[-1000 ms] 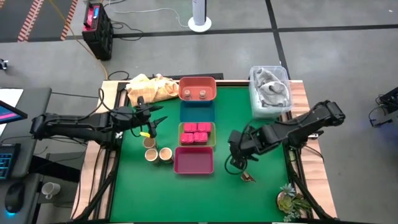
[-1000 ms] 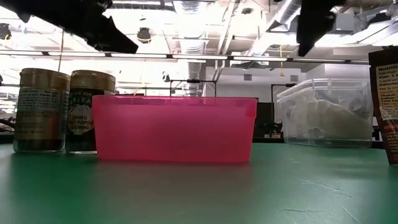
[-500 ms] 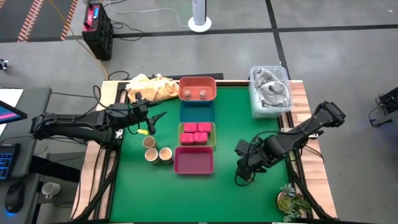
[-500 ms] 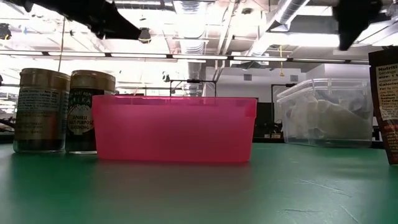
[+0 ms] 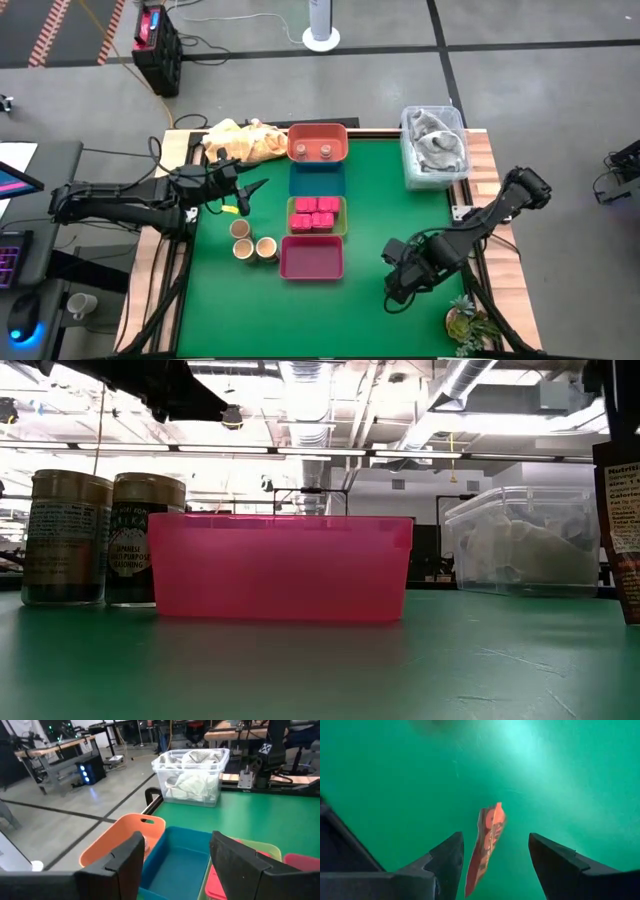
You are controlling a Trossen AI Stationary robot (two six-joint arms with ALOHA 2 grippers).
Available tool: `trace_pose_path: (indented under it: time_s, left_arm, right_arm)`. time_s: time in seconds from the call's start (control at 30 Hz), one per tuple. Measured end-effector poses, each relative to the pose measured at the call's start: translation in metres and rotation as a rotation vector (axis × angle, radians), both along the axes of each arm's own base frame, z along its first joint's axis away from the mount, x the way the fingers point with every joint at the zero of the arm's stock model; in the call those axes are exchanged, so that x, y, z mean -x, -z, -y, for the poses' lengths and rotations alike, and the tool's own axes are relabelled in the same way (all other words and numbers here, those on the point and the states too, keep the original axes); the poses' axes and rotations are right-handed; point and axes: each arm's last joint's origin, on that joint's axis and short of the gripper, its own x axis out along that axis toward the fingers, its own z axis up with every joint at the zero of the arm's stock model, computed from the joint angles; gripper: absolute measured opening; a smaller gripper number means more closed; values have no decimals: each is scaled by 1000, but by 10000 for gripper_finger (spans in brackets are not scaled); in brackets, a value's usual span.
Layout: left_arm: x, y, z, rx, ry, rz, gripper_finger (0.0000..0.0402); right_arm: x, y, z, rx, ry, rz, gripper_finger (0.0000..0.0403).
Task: Sort spices by type
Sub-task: Put the brown seasoning bag into the blue bin
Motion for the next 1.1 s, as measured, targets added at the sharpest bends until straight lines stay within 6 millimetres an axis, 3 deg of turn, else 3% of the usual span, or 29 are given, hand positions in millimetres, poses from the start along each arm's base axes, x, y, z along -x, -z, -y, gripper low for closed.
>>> trace_pose_path:
  time_s: [0.23, 0.4, 0.57, 0.73, 1.1]
  left_arm:
    - [1, -6, 5, 120, 72, -14, 212]
    - [-3, -17, 14, 201, 107, -122, 212]
    - [-7, -1, 22, 252, 158, -423, 212]
    - [-1, 19, 35, 336, 351, -734, 212]
    - [4, 24, 36, 273, 315, -833, 212]
  right_arm:
    - [-14, 19, 2, 72, -146, -98, 249]
    - [-22, 19, 16, 261, -226, -36, 249]
    - [-27, 12, 31, 346, -254, 22, 249]
    - [-36, 11, 40, 378, -283, 54, 249]
    - [-51, 9, 53, 396, -340, 117, 249]
